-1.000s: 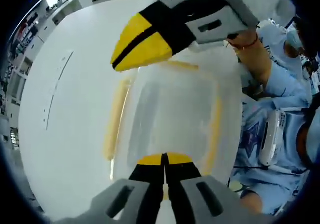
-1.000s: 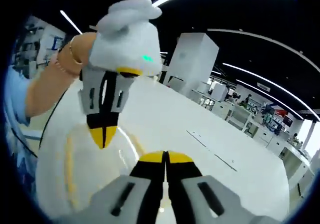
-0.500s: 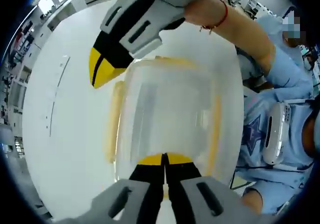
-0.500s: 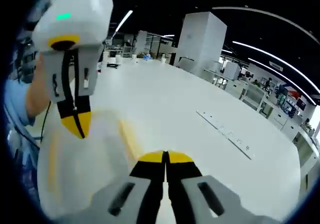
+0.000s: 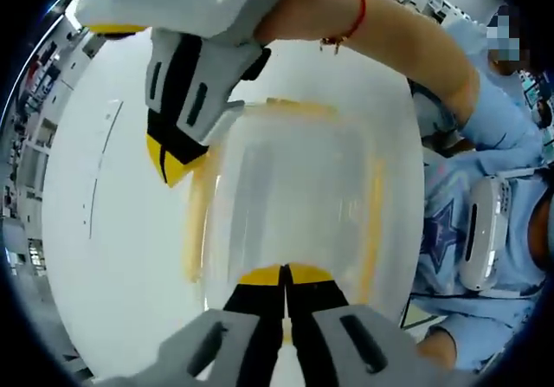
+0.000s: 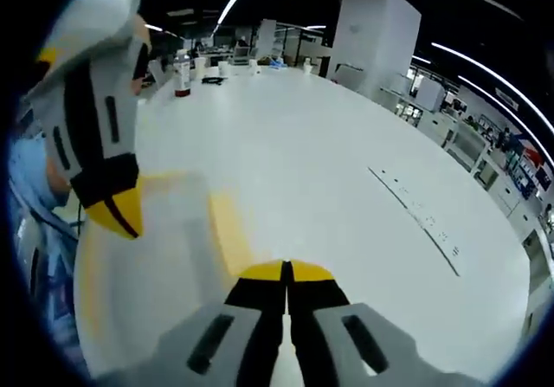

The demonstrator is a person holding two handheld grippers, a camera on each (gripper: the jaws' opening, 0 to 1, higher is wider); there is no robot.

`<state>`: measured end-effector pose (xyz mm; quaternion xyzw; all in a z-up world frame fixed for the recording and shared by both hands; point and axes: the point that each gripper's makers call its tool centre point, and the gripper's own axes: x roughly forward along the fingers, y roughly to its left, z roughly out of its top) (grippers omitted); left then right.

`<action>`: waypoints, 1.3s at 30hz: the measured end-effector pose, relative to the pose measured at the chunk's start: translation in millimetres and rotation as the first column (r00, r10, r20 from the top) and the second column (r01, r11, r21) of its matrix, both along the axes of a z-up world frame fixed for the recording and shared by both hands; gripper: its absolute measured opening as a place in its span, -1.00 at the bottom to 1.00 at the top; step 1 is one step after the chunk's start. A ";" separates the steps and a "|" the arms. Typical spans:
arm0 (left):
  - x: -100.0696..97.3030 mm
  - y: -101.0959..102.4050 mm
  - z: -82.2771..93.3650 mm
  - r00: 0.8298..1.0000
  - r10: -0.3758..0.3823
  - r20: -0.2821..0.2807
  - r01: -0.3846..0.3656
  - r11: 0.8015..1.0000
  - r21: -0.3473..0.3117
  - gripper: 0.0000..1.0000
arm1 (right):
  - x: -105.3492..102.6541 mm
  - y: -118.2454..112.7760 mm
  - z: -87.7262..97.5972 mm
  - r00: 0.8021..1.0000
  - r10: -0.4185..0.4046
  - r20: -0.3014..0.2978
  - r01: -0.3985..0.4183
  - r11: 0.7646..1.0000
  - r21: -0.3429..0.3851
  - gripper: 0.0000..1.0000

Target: Snap each plastic latch of the storage box into its locked position after aligning the lid with the box until every specified latch is closed and the lid sits flush.

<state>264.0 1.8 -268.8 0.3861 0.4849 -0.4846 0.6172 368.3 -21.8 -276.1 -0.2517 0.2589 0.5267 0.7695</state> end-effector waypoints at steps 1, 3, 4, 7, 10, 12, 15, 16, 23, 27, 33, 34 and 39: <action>0.0 -0.4 -0.1 1.000 0.000 0.001 0.000 1.000 -0.002 -1.00 | 0.2 0.3 -0.5 1.000 0.005 -0.009 -0.005 1.000 0.000 -1.00; 0.0 -1.1 -0.3 1.000 -0.003 0.004 0.003 1.000 -0.001 -1.00 | 0.9 1.4 -1.5 1.000 0.011 -0.023 -0.011 1.000 0.005 -1.00; 0.1 -1.3 -0.4 1.000 -0.006 0.007 0.006 1.000 0.002 -1.00 | 1.9 1.7 -2.3 0.999 0.014 -0.028 -0.014 1.000 0.002 -1.00; -0.5 -1.8 -0.4 1.000 -0.012 0.021 0.012 1.000 0.005 -1.00 | 0.6 2.4 -4.1 0.997 0.040 -0.059 -0.040 0.999 -0.011 -1.00; 0.1 -2.3 -0.2 0.999 -0.018 0.036 0.018 1.000 0.002 -1.00 | -1.2 3.2 -6.5 0.992 0.074 -0.101 -0.077 0.997 -0.027 -1.00; 0.6 -2.6 -0.2 0.999 -0.016 0.033 0.016 1.000 0.000 -1.00 | -6.9 6.4 -7.0 0.978 0.118 -0.171 -0.118 0.993 0.014 -1.00; 1.4 -3.2 -0.5 1.000 -0.005 0.024 0.005 1.000 0.002 -1.00 | -6.7 5.6 -9.0 0.961 0.142 -0.238 -0.135 0.990 0.046 -1.00; 1.3 -3.2 -0.6 1.000 -0.006 0.023 0.006 1.000 0.004 -1.00 | -6.6 5.9 -9.5 0.957 0.152 -0.245 -0.146 0.988 0.045 -1.00; 2.7 -3.2 -0.2 1.000 -0.006 0.012 0.006 1.000 -0.003 -1.00 | -9.6 7.3 -13.0 0.934 0.212 -0.289 -0.221 0.975 -0.001 -1.00; 2.7 -3.5 0.1 1.000 -0.010 0.011 0.010 1.000 -0.016 -1.00 | -11.5 7.4 -14.8 0.917 0.245 -0.314 -0.258 0.966 0.000 -1.00; 2.7 -5.0 1.0 1.000 0.002 0.006 -0.001 0.999 -0.051 -1.00 | -9.9 4.0 -29.3 0.901 0.266 -0.343 -0.295 0.955 -0.036 -1.00; 2.5 -5.8 1.2 1.000 0.003 0.003 -0.003 0.999 -0.052 -1.00 | -10.1 3.8 -31.0 0.898 0.273 -0.345 -0.305 0.951 -0.041 -1.00; 1.7 -9.3 1.8 1.000 0.000 0.006 0.000 0.999 -0.045 -1.00 | -13.3 0.8 -34.5 0.871 0.277 -0.407 -0.327 0.943 -0.059 -1.00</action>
